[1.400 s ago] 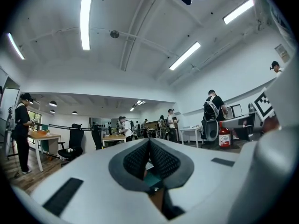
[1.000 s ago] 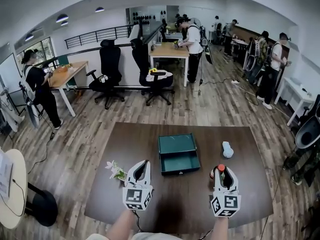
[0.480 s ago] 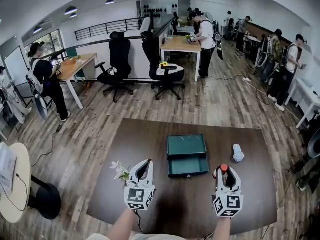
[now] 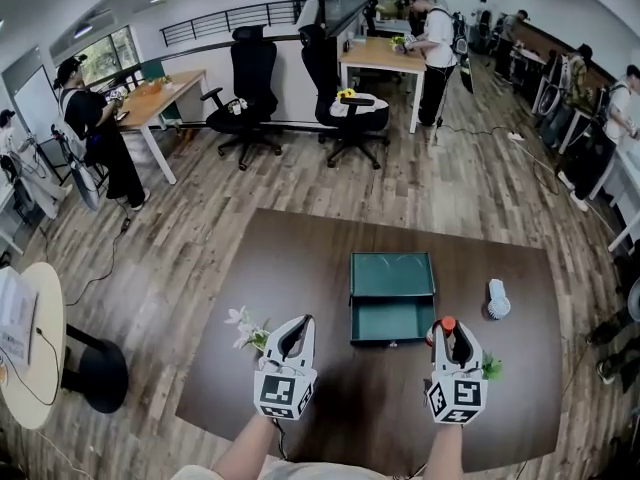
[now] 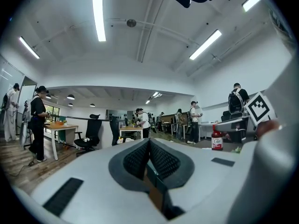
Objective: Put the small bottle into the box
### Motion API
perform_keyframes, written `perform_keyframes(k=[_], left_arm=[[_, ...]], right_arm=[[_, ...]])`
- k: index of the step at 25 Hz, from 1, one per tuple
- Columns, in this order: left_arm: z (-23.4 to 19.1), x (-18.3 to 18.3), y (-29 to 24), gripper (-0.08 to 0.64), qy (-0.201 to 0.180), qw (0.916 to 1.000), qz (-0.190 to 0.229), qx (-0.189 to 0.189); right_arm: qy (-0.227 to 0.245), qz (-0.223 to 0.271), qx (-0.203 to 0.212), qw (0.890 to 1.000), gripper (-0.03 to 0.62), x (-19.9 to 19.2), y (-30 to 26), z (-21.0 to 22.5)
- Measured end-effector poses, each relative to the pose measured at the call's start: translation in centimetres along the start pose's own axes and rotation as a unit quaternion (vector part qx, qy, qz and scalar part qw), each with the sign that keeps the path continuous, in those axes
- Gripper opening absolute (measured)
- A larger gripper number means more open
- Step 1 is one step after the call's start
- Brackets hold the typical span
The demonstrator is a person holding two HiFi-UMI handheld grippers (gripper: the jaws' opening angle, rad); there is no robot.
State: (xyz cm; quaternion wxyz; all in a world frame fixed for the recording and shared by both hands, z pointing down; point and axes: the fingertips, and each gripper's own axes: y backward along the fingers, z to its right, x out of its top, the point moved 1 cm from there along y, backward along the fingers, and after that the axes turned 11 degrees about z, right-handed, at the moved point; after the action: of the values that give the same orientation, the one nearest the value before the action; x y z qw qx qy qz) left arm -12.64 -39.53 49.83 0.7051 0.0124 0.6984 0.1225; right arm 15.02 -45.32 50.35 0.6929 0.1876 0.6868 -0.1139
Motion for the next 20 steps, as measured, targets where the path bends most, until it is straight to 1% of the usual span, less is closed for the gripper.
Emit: perform_keyframes(k=[6, 12, 16, 20], left_arm=[[-0.7, -3.4, 0.5, 0.002, 0.013, 0.9992, -0.036, 0.013], [-1.1, -6.2, 1.3, 0.002, 0.028, 0.9972, -0.067, 0.020], [-1.8, -7.8, 1.8, 0.002, 0.038, 0.9956, -0.080, 0.032], [-2.6, -8.6, 1.7, 0.002, 0.042, 0.9946, -0.087, 0.039]], right_arm=[[-0.016, -0.037, 0.035, 0.999, 0.132, -4.4, -3.9, -2.5], [-0.027, -0.083, 0.063, 0.994, 0.132, -9.4, -7.0, -4.9], [-0.022, -0.118, 0.076, 0.990, 0.132, -12.5, -8.3, -5.9], [-0.022, -0.146, 0.081, 0.986, 0.132, -14.7, -9.2, -6.7]])
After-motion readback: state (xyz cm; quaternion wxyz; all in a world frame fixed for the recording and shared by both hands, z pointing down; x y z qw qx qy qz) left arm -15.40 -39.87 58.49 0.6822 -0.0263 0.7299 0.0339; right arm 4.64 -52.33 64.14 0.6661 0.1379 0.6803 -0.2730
